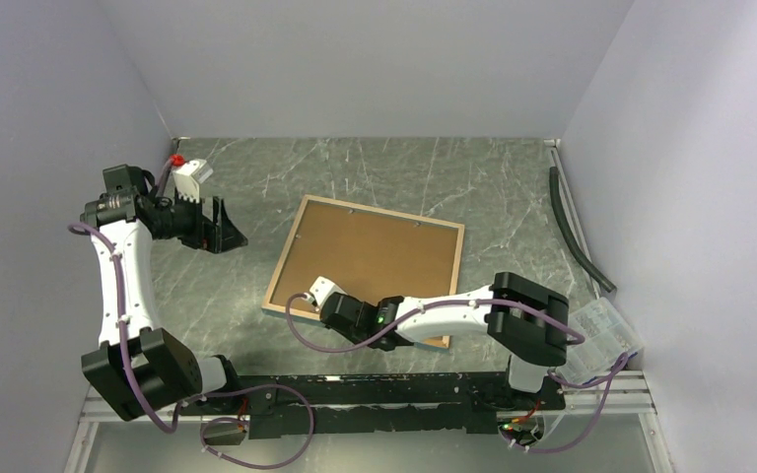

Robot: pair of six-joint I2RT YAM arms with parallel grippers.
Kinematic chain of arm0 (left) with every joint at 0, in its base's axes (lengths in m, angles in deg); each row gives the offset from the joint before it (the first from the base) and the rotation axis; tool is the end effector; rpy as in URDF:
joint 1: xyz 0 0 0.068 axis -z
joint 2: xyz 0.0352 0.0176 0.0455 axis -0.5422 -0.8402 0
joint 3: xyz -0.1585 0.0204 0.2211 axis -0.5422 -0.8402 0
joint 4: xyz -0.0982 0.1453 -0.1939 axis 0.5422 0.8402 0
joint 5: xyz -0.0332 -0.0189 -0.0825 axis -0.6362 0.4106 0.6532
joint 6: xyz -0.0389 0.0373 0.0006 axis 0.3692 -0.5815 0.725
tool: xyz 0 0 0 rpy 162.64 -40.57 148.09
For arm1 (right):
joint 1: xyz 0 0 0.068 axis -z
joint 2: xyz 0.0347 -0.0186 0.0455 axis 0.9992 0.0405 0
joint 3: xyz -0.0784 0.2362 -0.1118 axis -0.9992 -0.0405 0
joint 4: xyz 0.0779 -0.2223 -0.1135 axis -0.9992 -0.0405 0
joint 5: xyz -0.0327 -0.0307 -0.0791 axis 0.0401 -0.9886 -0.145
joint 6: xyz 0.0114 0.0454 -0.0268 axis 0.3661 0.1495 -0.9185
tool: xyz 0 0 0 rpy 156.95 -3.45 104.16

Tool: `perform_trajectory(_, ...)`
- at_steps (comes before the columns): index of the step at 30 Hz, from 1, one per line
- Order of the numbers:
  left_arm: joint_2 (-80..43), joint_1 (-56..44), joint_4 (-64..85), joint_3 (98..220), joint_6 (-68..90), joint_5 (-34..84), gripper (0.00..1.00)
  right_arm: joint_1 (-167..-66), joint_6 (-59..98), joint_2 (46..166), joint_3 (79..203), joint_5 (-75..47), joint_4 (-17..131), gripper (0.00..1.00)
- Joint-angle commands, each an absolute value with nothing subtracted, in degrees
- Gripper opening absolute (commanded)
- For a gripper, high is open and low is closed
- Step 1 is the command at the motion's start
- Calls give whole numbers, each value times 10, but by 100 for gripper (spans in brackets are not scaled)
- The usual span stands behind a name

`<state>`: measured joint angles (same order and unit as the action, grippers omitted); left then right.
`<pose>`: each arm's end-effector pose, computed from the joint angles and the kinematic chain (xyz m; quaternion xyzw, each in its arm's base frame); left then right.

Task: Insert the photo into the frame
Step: Turn over the photo frame at the center of the board.

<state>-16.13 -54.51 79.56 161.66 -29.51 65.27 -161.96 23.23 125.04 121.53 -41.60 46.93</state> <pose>0.2210 0.0591 0.3463 0.1445 0.8825 -0.2780 0.3506 0.1051 0.3293 0.1585 -0.4524 0.8248 0.0793 0.3297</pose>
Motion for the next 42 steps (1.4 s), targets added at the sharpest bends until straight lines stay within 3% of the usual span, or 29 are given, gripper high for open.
perform_trajectory(1, -133, -543, 805, 1587, -362, 687, 95, -1595, 229, 1231, 1259, -433, 443, 0)
perform_trajectory(14, 64, -517, 805, 1398, -672, 706, 95, -1535, 211, 1182, 1353, -328, 405, 0)
perform_trajectory(18, 91, -462, 802, 1386, -767, 679, 95, -1525, 210, 1178, 1386, -287, 390, 0)
perform_trajectory(28, 108, -246, 651, 1359, -847, 483, 94, -1504, 226, 1182, 1496, -210, 337, 0)
perform_trajectory(34, 102, -211, 572, 1332, -903, 446, 84, -1495, 242, 1179, 1530, -182, 316, 0)
perform_trajectory(42, 56, -177, 553, 1370, -881, 421, 47, -1479, 266, 1171, 1539, -134, 309, 0)
